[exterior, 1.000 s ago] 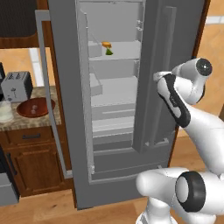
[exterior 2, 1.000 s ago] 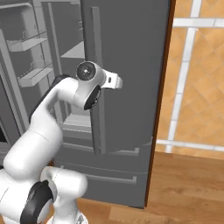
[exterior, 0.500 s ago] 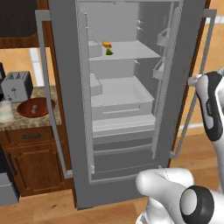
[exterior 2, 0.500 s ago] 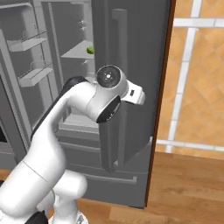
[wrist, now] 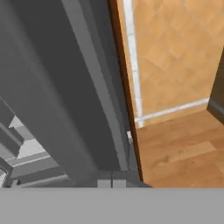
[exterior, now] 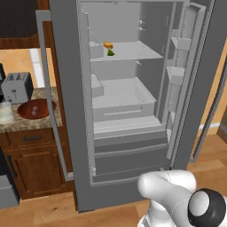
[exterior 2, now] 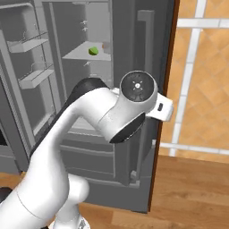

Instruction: Grab a lemon wedge from the fridge and one ice cube from the ice bowl, and put them in the glass of lemonade.

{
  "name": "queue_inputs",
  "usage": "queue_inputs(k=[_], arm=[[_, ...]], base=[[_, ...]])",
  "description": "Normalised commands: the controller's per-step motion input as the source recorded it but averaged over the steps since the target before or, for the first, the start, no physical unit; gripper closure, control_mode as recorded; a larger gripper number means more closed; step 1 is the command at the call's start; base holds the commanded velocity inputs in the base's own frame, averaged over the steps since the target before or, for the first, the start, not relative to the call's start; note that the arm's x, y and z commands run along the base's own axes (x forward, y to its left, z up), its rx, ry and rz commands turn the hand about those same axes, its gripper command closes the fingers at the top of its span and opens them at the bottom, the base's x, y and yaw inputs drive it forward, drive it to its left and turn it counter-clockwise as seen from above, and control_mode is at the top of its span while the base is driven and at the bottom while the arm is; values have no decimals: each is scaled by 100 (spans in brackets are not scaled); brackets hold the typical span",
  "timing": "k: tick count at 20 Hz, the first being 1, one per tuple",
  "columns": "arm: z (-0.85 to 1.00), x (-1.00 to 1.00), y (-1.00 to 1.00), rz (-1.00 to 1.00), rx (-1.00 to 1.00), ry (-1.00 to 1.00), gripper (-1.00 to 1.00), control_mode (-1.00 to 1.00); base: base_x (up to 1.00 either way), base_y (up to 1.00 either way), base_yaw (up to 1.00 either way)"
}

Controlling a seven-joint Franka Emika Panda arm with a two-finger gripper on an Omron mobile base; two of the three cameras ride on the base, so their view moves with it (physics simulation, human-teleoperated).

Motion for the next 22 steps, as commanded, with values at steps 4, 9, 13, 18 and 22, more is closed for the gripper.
queue_inputs(k=[4,9,13,18,22], arm=[[-51,-34,100,13,-32,-14,100,-100],[-89,23,100,16,-29,12,100,-100],[-27,38,100,6,-30,32,100,-100],[0,24,96,4,-33,16,-100,-100],[-22,56,47,7,-25,6,-100,-100]], base=[[0,0,0],[0,0,0],[0,0,0],[0,0,0],[0,0,0]])
